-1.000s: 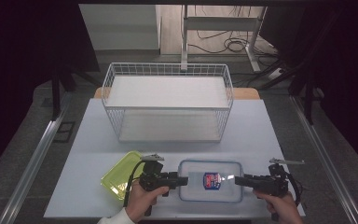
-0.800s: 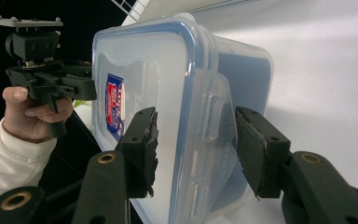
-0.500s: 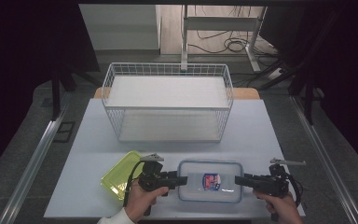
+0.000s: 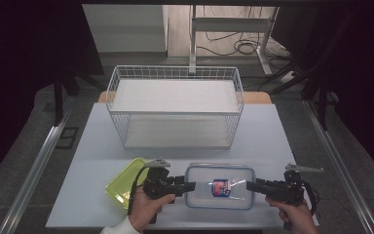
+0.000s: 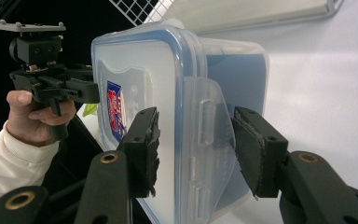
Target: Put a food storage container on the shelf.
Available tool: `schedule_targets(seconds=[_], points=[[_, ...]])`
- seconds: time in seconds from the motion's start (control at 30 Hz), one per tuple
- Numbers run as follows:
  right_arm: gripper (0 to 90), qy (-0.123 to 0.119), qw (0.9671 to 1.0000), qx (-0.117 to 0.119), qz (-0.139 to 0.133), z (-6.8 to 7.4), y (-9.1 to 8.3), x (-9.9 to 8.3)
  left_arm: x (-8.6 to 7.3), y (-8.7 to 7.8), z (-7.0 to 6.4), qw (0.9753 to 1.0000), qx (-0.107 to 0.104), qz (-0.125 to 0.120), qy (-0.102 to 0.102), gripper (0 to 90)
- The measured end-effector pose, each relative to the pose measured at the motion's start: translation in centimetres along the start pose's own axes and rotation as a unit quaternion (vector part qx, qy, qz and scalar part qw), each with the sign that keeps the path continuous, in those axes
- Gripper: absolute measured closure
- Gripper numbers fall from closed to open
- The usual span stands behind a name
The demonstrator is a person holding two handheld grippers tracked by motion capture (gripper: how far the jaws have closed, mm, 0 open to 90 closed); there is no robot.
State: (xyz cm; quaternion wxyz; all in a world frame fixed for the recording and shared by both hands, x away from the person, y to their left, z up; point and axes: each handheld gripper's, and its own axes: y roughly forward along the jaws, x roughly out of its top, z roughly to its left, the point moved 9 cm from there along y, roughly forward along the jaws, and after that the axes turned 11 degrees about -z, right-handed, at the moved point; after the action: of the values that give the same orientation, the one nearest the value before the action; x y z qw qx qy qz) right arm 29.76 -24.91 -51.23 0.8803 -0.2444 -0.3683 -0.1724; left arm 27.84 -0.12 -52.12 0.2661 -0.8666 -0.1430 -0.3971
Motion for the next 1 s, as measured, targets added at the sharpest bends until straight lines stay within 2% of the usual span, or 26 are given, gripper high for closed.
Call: schedule_targets(seconds=[0.13, 0.27, 0.37, 0.53, 0.73, 0.9, 1.0], points=[[52.0, -0.008, 1.0000, 0.003, -0.004, 0.5, -0.2, 0.4, 0.6, -0.5, -0.4, 0.9999, 0.001, -0.006, 0.011, 52.2], [52.0, -0.018, 0.9998, 0.008, -0.010, 1.3, -0.1, 1.2, 1.5, -1.2, -0.7, 0.9998, 0.003, -0.016, 0.012, 52.2], [52.0, -0.029, 0.9994, 0.011, -0.016, 2.0, 0.2, 2.1, 2.5, -1.8, -0.7, 0.9997, 0.001, -0.020, 0.011, 52.4], [52.9, -0.038, 0.9985, 0.027, -0.028, 3.1, 0.5, 3.9, 4.5, -2.7, -0.9, 0.9994, 0.003, -0.026, 0.024, 52.4], [52.9, -0.046, 0.9980, 0.028, -0.031, 3.8, 0.8, 5.2, 5.9, -3.4, -1.1, 0.9990, 0.004, -0.031, 0.033, 52.4], [52.9, -0.062, 0.9968, 0.035, -0.038, 5.1, 1.2, 6.9, 8.0, -4.6, -1.5, 0.9977, 0.007, -0.047, 0.048, 52.4], [53.0, -0.068, 0.9962, 0.037, -0.040, 5.9, 1.5, 8.0, 8.7, -5.1, -1.5, 0.9973, 0.007, -0.051, 0.052, 52.5]])
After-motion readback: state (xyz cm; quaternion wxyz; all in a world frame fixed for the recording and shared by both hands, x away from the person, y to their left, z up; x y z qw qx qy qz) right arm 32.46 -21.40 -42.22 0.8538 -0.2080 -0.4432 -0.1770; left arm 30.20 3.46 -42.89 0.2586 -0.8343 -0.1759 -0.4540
